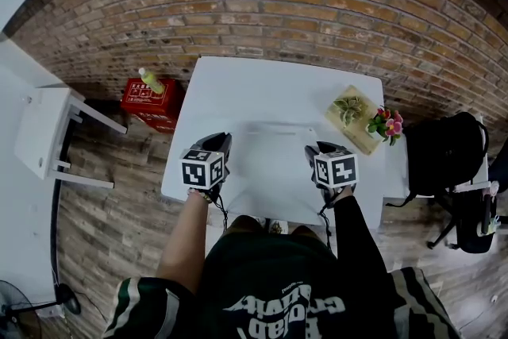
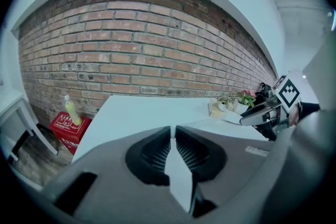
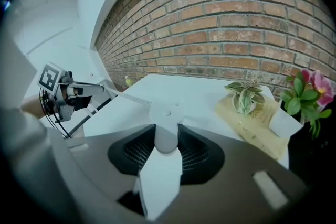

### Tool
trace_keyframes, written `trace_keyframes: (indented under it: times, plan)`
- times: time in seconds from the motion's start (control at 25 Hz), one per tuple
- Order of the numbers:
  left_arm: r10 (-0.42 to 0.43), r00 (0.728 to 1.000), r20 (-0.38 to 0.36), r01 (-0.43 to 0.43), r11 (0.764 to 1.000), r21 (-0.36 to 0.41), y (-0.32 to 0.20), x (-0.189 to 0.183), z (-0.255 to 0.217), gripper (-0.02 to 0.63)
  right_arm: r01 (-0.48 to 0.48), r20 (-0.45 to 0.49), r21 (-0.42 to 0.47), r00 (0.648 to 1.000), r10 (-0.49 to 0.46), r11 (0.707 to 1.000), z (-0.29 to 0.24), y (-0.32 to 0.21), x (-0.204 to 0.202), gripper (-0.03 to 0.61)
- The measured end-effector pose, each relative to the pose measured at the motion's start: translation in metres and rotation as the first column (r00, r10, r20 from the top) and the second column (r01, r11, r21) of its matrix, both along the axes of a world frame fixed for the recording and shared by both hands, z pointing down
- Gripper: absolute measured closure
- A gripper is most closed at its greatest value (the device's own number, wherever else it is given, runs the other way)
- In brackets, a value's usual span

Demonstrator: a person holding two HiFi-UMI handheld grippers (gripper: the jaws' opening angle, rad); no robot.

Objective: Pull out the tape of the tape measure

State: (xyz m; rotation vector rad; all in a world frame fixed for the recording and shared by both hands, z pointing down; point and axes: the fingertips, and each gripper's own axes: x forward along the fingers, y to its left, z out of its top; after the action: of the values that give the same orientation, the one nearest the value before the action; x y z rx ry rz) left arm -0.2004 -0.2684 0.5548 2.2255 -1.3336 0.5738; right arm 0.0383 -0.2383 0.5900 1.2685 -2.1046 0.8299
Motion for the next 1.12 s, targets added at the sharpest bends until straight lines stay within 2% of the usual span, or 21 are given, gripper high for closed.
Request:
trace_keyframes:
  times: [0.12, 0.48, 0.68, 1.12]
  plan:
    - [-0.028, 1.000, -0.007, 0.028, 1.000, 0.001, -0.001, -0.013, -0.002, 0.574, -0.016, 0.008, 0.001, 1.000, 0.016, 1.000, -0.001, 0.001, 0.006, 0.430]
    - [-0.033, 0.999, -0.009, 0.033, 0.999, 0.008, 0.002, -0.021, -0.006, 0.574, -0.014, 0.011, 0.014, 1.000, 0.013, 1.000, -0.006, 0.004, 0.002, 0.430]
    - [-0.086, 0.996, -0.020, 0.086, 0.996, 0.005, 0.003, -0.041, -0.005, 0.574, -0.033, 0.011, 0.012, 0.999, 0.033, 0.999, -0.002, 0.006, 0.010, 0.430]
    - [-0.108, 0.994, -0.024, 0.109, 0.994, 0.007, 0.006, -0.057, -0.002, 0.574, -0.013, 0.005, 0.018, 1.000, 0.013, 1.000, -0.003, 0.003, -0.003, 0.430]
